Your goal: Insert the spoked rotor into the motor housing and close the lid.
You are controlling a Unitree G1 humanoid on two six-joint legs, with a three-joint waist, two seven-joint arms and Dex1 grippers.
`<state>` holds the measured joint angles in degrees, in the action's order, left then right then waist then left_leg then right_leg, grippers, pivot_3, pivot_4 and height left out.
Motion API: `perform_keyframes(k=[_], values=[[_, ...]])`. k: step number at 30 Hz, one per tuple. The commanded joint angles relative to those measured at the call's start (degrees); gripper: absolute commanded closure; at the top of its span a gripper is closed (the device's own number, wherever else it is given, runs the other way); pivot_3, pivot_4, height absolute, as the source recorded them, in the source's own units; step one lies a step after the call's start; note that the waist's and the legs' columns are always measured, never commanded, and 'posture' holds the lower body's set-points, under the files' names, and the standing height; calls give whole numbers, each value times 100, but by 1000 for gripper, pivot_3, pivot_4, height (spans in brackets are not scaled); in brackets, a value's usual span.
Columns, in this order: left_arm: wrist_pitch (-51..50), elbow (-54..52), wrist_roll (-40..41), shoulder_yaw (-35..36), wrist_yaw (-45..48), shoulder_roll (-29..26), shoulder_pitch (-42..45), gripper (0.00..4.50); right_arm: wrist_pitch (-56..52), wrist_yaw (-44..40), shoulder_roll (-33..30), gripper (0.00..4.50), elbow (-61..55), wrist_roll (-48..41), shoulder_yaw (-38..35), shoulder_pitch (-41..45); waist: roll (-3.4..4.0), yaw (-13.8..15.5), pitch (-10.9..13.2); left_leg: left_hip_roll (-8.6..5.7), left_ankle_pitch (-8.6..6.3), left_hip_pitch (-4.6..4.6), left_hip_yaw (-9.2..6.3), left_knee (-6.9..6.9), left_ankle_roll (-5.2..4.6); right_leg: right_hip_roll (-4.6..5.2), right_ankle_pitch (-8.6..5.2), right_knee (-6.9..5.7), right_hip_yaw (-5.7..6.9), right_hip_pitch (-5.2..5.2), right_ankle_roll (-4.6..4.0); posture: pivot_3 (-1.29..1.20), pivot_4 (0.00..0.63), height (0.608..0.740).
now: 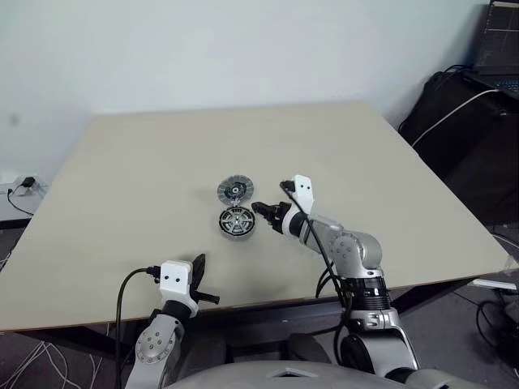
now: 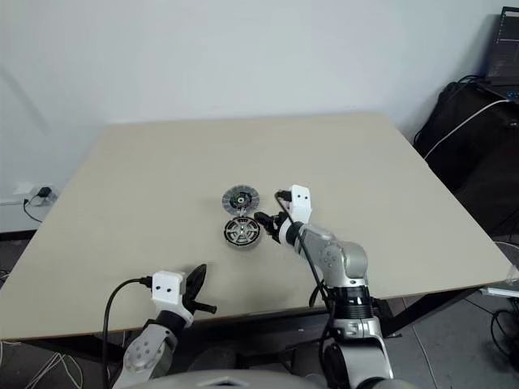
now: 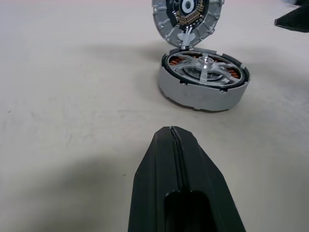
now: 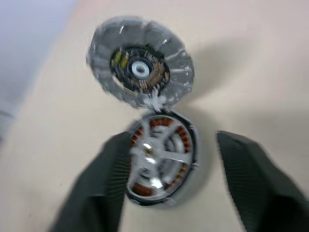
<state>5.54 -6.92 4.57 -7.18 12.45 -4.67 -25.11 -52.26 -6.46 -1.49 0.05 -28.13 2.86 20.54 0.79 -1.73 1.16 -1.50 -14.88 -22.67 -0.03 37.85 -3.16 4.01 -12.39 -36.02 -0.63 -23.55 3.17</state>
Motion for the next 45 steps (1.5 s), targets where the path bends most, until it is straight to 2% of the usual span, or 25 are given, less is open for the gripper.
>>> perform_keyframes(k=[1, 3, 6, 7, 15, 21, 26, 33, 37, 41, 45], values=[[151, -81, -13, 32, -14, 4, 91, 4500, 1208, -440, -223, 2669, 152, 943, 967, 60, -1, -17, 0, 0, 0, 1, 2, 1, 0, -3, 0, 0, -1, 0, 1, 0, 0, 740], [156, -80, -33, 34, -18, -8, 109, 4500, 1992, -604, -317, 3317, 578, 1543, 1483, 163, -3, -22, 0, 3, 1, 5, 2, 7, 0, -8, -1, -1, -1, 5, 4, 0, 0, 740], [161, -86, -41, 38, -26, -14, 115, 4500, 2662, -747, -198, 4327, 1226, 1942, 1692, 390, -7, -24, 2, 3, 1, 7, 3, 12, 1, -11, 0, -2, -3, 7, 8, 0, 0, 740], [163, -92, -41, 39, -32, -13, 108, 4500, 2788, -779, -147, 4421, 1426, 2006, 1683, 476, -8, -22, 2, 3, 1, 7, 3, 13, 1, -12, 4, -2, -4, 7, 4, 0, 0, 740], [233, -107, -66, 32, -99, 0, 55, 4500, 3372, -1092, 114, 4421, 2629, 2394, 1592, 1033, -16, -7, -2, 2, 1, 7, 0, 10, 3, -12, 10, -2, -8, 6, -1, 0, 0, 740], [272, -95, -70, 28, -145, 4, 49, 4500, 3127, -1636, 70, 4421, 3039, 2619, 1752, 1149, -14, -2, -3, 2, 0, 7, -1, 9, 4, -5, 12, -3, -8, 4, -5, 0, 0, 740], [266, -75, -58, 24, -139, 30, 53, 4500, 2674, -1785, 6, 4421, 2955, 2831, 1794, 1228, -10, 1, -18, 1, -10, 8, -2, 9, 22, 15, 12, -5, -8, 3, -6, 0, 0, 740], [275, -26, -64, 8, -133, 55, 88, 4500, 2761, -2119, -34, 4421, 2280, 2673, 1572, 1446, -8, 10, -18, -1, -15, 7, -3, 9, 34, 2, 15, -9, -6, 0, -9, 0, 0, 740], [289, 17, -69, 0, -139, 74, 129, 4500, 2679, -2800, -407, 4421, 2021, 2974, 2074, 1629, -9, 10, -18, -1, -11, 7, -2, 10, 29, -7, 15, -8, -7, 0, -9, 0, 0, 740], [313, 64, -76, -4, -156, 108, 165, 4500, 2563, -3460, -782, 3539, 2036, 3324, 2617, 1912, -12, 21, -20, -1, 2, 9, -2, 13, 7, -8, 14, -9, -5, 3, -9, 0, 0, 740], [360, 103, -75, 9, -179, 133, 164, 4500, 2650, -4014, -1029, 2171, 2134, 3617, 3004, 2189, -13, 34, -20, -1, 2, 7, -2, 13, 8, -8, 14, -8, -5, 2, -10, 0, 0, 740]])
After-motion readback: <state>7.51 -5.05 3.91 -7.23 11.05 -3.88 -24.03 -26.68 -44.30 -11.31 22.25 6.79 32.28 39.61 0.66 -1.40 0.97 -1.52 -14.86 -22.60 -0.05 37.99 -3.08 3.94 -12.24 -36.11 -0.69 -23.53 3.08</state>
